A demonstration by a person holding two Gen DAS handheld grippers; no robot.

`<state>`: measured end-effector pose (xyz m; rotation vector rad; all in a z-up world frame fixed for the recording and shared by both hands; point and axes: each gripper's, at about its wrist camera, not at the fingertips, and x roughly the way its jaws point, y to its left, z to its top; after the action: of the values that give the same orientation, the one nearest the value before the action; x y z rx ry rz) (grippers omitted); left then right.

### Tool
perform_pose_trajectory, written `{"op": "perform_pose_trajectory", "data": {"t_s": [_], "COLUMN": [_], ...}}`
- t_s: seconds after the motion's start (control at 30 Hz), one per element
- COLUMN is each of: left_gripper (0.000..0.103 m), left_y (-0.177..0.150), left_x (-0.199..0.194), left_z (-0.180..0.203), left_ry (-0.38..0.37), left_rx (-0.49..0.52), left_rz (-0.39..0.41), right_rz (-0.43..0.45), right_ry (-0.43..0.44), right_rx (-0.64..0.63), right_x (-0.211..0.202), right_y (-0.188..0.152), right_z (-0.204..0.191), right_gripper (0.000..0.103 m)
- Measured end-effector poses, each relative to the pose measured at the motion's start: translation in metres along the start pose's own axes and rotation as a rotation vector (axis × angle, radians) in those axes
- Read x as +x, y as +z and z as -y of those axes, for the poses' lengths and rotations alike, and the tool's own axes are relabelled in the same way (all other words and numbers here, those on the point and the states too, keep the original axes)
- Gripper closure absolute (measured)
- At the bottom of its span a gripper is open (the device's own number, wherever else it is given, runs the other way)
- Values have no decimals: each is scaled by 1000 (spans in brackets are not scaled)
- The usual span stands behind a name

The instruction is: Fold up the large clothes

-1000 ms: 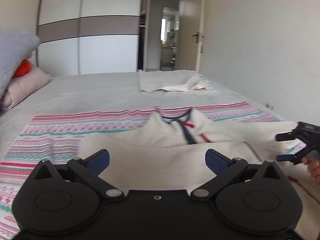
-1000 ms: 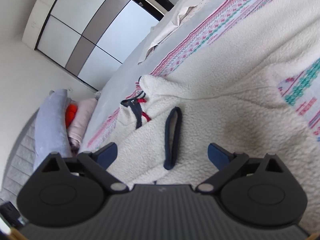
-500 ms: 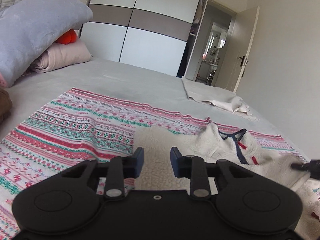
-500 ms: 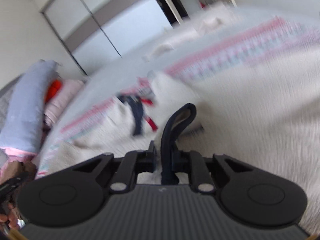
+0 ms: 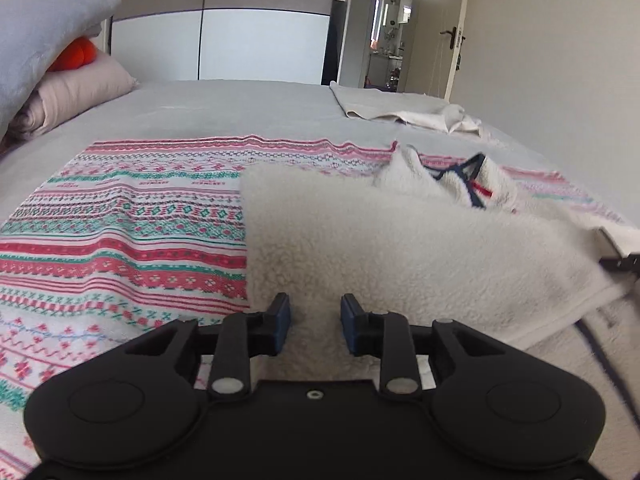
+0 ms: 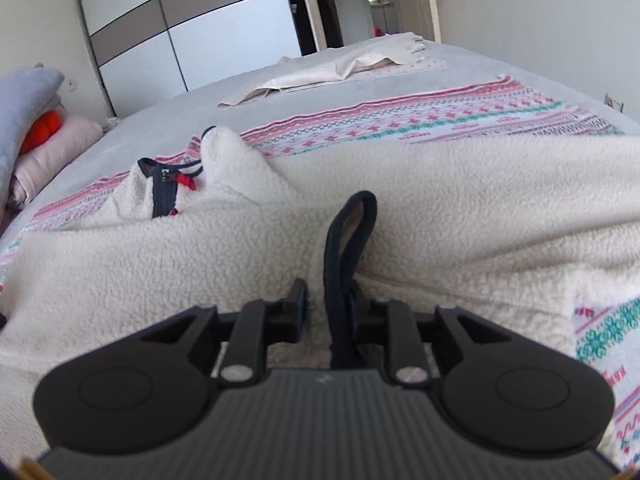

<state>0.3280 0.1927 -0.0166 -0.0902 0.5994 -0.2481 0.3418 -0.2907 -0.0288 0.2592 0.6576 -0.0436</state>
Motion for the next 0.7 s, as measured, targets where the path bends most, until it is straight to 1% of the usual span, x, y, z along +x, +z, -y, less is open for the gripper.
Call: {"op": "perform_pose_trajectory", "data": {"t_s": [0.03, 0.07, 0.1, 0.17, 0.2, 0.27, 0.3, 0.33, 0.4, 0.53, 0.57, 0.6, 0.63, 0.67, 0.7], "left_gripper": [50, 44, 43, 46, 45, 47, 54, 55, 55, 55, 57, 79, 88, 89, 90], "left_y": [2, 2, 1, -5, -10, -22, -27, -31, -38, -40, -39, -36, -32, -27, -22], "left_x": [-10, -19, -26, -32, -33, -35, -34, -32, -30, -20, -18, -15, -13, -19, -31], "left_z": [-9, -19, -30, -49, -53, -58, -61, -62, -62, -56, -56, -57, -57, -50, -37], "left_ry": [-6, -17, -30, -49, -42, -46, -64, -88, -127, -156, -162, -174, -159, -82, -29], "left_rx": [-44, -96, -138, -205, -205, -186, -202, -227, -238, -223, -235, -259, -291, -275, -205], "left_rz": [3, 8, 2, -62, -91, -111, -128, -139, -130, -113, -111, -114, -119, -78, -8], "right_rz": [-9, 4, 27, 42, 44, 45, 43, 41, 38, 32, 29, 23, 17, 17, 22], "right_ry": [23, 44, 56, 51, 46, 39, 38, 35, 30, 30, 29, 27, 24, 19, 19], "right_rx": [0, -9, -34, -75, -84, -89, -86, -82, -75, -49, -34, -16, -2, 9, 10], "right_x": [-7, -16, -25, -41, -49, -61, -66, -71, -79, -89, -89, -88, -87, -87, -89], "right_y": [2, 2, 2, 0, -2, -7, -11, -15, -22, -34, -36, -38, -39, -41, -42], "right_z": [1, 0, 0, 0, 0, 5, 8, 11, 17, 27, 31, 33, 35, 38, 39], "right_gripper": [45, 29, 26, 26, 26, 26, 26, 26, 26, 26, 26, 26, 26, 26, 26]}}
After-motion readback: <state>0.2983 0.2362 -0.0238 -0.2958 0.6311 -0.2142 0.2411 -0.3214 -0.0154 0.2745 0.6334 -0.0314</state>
